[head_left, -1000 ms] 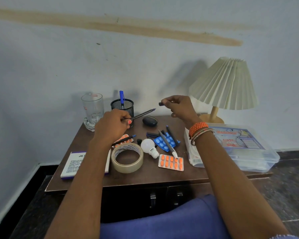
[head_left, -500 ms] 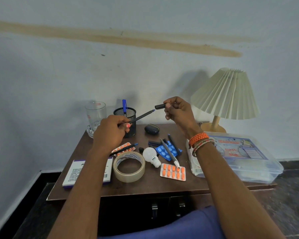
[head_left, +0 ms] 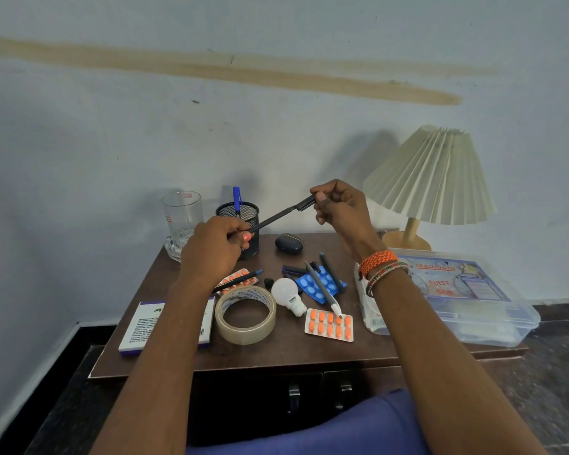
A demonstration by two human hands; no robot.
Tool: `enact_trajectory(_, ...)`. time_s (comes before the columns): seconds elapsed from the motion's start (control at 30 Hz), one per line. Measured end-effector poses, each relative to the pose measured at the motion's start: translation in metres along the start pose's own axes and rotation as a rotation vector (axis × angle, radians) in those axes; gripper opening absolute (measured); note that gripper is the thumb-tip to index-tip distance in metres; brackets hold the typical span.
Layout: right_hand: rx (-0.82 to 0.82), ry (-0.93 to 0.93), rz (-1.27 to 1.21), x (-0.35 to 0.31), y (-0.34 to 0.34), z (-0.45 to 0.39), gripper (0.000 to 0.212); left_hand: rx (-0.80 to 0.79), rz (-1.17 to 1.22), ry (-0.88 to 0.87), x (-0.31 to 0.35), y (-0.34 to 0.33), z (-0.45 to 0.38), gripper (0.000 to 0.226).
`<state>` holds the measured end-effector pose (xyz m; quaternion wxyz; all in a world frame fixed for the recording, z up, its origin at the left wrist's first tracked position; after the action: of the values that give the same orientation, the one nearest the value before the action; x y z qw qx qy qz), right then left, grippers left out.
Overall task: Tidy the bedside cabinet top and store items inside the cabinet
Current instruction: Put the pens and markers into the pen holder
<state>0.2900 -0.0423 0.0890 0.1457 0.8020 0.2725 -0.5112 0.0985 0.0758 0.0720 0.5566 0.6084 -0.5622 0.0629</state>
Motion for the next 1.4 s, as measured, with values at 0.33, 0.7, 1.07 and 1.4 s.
enact_trajectory(0.33, 0.003, 0.045, 0.050, -0.013, -0.007, 0.004, 0.016, -0.020, 0.020, -0.056, 0.012, -0.006, 0.003, 0.024)
enact_trajectory(0.7, 0.180, 0.023, -0.037, -0.012, 0.018, 0.001, 0.021, 0.038, 0.029, -0.032, 0.011, 0.003, 0.002, 0.020)
enact_trajectory(1.07, 0.081, -0.013, -0.044, -0.007, 0.007, 0.001, 0.026, 0.048, 0.032, -0.039, 0.011, 0.002, 0.002, 0.022)
enact_trajectory(1.4, -0.039, 0.108, 0.055, -0.034, -0.015, 0.010, 0.018, -0.030, 0.221, 0.000, 0.019, -0.003, 0.003, 0.022)
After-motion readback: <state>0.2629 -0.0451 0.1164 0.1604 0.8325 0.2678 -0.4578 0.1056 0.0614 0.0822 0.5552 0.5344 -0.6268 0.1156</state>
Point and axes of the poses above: each hand's wrist, its own z-axis away from the middle knuckle, its own y-axis out of the back of the hand, x = y × z, the point moved 8 cm from there along -z, towards the middle knuckle, and after that the axes turned 5 degrees about x, right-handed, at the moved point
